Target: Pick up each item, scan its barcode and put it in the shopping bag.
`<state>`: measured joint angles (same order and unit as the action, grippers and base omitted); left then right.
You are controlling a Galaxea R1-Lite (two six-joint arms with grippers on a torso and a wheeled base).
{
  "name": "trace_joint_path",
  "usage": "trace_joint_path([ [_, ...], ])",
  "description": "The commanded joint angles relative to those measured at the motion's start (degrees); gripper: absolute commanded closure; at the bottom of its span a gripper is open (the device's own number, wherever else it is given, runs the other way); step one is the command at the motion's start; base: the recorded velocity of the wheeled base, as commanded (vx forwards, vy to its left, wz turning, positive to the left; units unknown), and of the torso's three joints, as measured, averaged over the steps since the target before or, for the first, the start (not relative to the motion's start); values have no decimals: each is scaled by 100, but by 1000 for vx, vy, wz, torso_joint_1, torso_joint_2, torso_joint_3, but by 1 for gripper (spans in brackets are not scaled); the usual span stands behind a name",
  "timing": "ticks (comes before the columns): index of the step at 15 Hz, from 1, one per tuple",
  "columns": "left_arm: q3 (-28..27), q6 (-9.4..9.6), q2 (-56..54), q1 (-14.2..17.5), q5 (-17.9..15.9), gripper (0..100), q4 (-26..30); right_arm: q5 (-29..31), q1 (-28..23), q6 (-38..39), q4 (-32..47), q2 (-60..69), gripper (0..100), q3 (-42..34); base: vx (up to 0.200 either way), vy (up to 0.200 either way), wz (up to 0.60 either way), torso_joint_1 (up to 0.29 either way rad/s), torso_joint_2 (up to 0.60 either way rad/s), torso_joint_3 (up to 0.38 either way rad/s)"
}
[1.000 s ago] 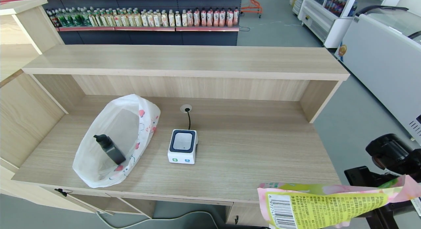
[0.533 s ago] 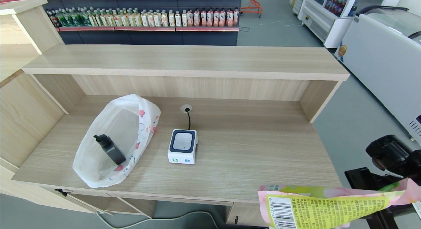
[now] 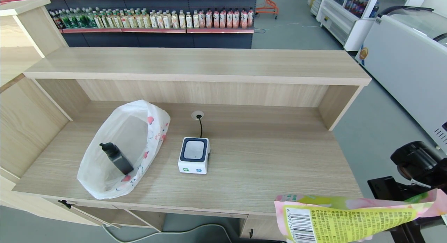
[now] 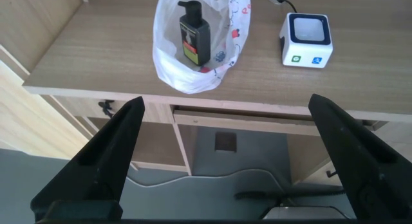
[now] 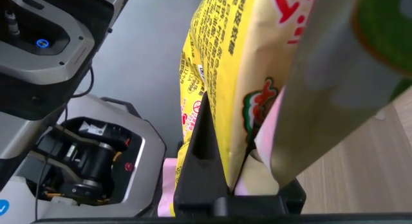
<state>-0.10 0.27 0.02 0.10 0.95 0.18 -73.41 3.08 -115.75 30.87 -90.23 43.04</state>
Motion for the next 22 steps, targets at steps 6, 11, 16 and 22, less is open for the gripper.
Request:
trace_joint_path([
  [6,1,0,-2,-1,2,0,-1,29,-273,756,-37,630,100,108,0,0,0,0,0,0],
  [11,1,0,-2,-1,2,0,-1,81,-1398,3146,-511,2458,100,134,0,0,0,0,0,0],
  [16,1,0,-2,-1,2,0,-1,1857,-1636,8288,-529,3231,100,380,0,0,0,0,0,0],
  [22,1,0,-2,-1,2,0,-1,7007,1458,15750,51,2897,100,1250,0,0,0,0,0,0],
])
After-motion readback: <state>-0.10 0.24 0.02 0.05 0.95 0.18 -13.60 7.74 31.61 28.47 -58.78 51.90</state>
